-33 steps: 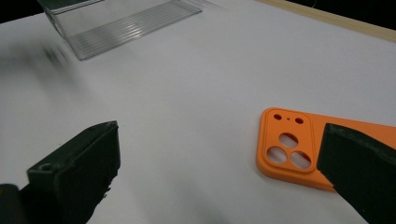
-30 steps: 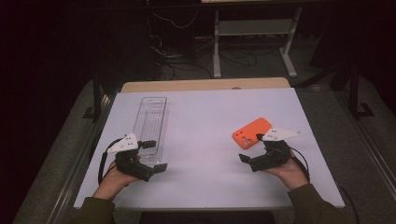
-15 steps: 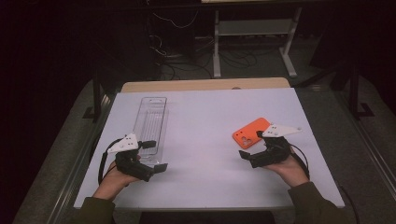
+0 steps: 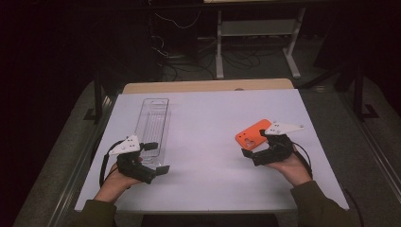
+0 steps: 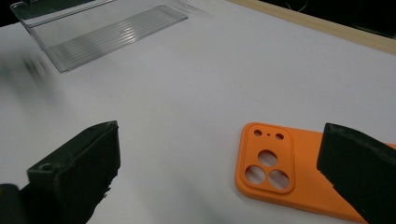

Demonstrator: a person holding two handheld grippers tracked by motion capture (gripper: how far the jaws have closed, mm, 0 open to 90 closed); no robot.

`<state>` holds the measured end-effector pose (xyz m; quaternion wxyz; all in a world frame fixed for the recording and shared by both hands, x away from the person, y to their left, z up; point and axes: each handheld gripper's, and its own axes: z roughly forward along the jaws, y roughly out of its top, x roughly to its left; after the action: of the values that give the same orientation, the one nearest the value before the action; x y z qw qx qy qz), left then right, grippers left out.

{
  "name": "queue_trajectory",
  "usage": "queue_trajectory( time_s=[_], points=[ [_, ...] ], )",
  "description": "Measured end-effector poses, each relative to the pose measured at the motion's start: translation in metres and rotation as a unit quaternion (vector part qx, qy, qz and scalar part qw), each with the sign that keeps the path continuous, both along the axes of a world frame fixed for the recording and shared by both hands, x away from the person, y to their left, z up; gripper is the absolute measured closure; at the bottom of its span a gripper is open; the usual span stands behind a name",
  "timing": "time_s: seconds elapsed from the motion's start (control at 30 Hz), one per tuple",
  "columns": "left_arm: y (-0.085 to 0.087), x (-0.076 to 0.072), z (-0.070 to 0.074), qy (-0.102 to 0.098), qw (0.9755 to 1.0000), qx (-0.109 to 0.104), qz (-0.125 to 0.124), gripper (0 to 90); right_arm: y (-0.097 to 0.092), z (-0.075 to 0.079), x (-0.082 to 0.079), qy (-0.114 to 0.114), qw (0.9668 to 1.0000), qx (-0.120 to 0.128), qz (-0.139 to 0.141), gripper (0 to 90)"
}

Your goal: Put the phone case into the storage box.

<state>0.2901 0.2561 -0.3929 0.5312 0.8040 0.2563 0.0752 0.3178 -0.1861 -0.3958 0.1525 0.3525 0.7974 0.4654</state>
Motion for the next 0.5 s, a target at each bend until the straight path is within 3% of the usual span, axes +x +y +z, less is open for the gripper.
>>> queue_trajectory(
  time_s=[0.5],
  points=[
    [0.000, 0.000, 0.000, 0.000, 1.0000, -0.001, 0.001, 0.0, 0.002, 0.004, 0.012, -0.001, 1.0000, 0.000, -0.007, 0.0]
  ],
)
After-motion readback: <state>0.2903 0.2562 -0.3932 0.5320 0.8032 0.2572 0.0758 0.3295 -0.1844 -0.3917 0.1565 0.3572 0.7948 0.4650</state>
